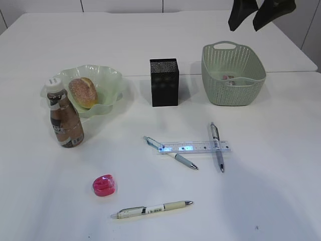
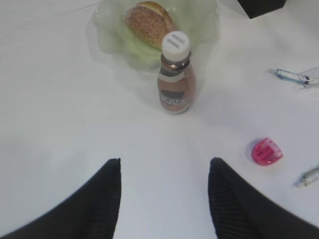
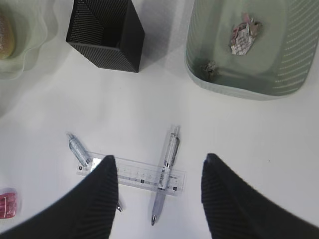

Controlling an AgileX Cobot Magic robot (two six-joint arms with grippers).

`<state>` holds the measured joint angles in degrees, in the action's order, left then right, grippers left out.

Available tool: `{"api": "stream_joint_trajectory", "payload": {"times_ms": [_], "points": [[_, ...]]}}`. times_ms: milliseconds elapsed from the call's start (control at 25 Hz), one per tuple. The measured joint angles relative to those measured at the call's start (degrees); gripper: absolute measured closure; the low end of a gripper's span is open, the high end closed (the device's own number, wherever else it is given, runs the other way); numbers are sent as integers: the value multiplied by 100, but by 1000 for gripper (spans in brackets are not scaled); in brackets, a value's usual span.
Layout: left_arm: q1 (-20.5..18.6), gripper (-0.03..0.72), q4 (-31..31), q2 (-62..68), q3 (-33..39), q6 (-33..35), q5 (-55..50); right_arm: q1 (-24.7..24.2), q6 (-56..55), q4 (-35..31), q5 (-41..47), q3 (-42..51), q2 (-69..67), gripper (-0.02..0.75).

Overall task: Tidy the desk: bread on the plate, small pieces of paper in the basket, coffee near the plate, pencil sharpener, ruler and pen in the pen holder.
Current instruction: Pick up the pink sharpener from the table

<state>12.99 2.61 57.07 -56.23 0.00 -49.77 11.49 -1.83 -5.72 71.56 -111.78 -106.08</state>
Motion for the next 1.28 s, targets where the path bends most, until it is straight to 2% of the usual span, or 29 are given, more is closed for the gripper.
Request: {"api": "stream_joint_trajectory", "payload": {"times_ms": [280, 480, 640, 800, 1040, 1280], "points": [[0, 294, -749, 840, -747, 487, -1859, 0, -49, 4, 9, 442, 113, 311], [0, 294, -1299, 1396, -812, 1172, -2066, 0, -59, 148, 9, 1352, 266, 312], [53, 294, -1528, 1639, -837, 1760, -2077, 0, -59, 213, -1, 1651, 317, 312], [506, 294, -1425, 1876, -837, 2276, -2077, 0, -59, 313, -12, 1829, 317, 312], [1416, 289, -705, 2450, -845, 2407, -1965, 0, -59, 517, -12, 1841, 317, 312], [1877, 231, -555, 3115, -845, 2732, -1449, 0, -61, 572, -12, 1841, 317, 312]]}}
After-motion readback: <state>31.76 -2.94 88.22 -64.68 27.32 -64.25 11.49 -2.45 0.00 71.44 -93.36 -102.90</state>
